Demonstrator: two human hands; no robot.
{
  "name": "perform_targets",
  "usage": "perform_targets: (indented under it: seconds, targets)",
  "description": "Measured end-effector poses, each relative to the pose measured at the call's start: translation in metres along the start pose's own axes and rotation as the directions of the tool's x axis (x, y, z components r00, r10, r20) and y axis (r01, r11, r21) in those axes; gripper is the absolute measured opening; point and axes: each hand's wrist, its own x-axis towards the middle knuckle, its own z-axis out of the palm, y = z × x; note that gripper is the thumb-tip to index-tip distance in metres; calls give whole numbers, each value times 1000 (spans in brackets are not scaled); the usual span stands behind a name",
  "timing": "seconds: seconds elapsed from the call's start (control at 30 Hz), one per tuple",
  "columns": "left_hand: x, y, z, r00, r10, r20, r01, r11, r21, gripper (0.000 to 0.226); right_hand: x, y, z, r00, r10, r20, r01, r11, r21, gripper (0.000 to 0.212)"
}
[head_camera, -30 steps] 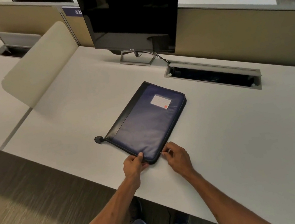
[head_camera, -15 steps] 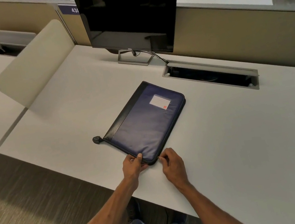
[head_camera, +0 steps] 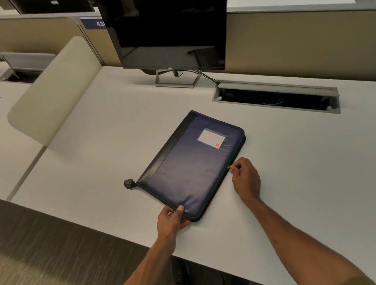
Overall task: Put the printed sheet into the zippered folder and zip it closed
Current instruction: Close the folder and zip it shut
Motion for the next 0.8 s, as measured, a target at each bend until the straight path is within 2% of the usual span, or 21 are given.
perform_targets:
  seconds: [0.1,0.2,0.3,0.4,0.5,0.57,0.63,0.7,0.8]
  targets:
    - [2,1,-4,1000,-23,-16,24,1000,17,19,20,-1,-7,1000,-2,28,3,999,-36,10]
    - [2,3,-7,998,-16,-53,20,996,84,30,26,1,-8,998,-22,56,25,998,-53,11]
    - [-1,6,-9,978,103,-180,-56,967,250,36,26,3,-8,998,-26,55,28,999,-46,13]
    - [-3,17,-7,898,268,-348,-82,880,467,28,27,4,-10,997,-31,69,34,999,-38,12]
    - [-4,37,6,855,391,-340,-140,806,575,23,30,4,-14,995,-31,99,35,999,-35,12]
    - [-4,51,20,837,470,-280,-209,748,630,22,31,5,-15,993,-35,117,39,998,-40,12]
    - [-4,63,36,819,555,-149,-316,651,690,17,33,5,-16,992,-33,124,39,998,-44,12]
    - [0,74,56,790,609,74,-425,456,782,14,35,5,-17,992,-23,125,28,999,-45,12]
    - [8,86,91,750,526,401,-520,95,849,42,36,2,-18,994,-14,113,21,998,-59,12]
